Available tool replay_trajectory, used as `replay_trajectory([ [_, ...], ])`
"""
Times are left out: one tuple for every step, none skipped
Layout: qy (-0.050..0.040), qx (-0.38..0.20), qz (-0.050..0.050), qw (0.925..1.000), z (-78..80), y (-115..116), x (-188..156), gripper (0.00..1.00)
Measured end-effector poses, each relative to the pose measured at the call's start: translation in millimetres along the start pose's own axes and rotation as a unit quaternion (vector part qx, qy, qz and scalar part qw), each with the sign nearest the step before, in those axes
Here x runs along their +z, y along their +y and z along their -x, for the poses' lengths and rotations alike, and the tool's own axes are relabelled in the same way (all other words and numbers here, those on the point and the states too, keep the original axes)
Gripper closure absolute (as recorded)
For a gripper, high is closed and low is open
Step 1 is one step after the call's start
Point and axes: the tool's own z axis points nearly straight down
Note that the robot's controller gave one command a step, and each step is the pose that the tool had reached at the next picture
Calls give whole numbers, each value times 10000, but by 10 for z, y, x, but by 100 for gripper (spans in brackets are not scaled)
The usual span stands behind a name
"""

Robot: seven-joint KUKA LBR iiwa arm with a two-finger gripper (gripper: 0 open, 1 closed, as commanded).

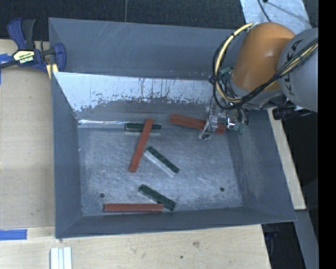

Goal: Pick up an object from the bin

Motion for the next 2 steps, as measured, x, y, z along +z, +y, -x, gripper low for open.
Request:
replay_trajectory([
  [1, -15, -1, 10000, 17, 3, -193, 100],
  [0, -26, -2, 10000, 30, 4, -237, 100],
])
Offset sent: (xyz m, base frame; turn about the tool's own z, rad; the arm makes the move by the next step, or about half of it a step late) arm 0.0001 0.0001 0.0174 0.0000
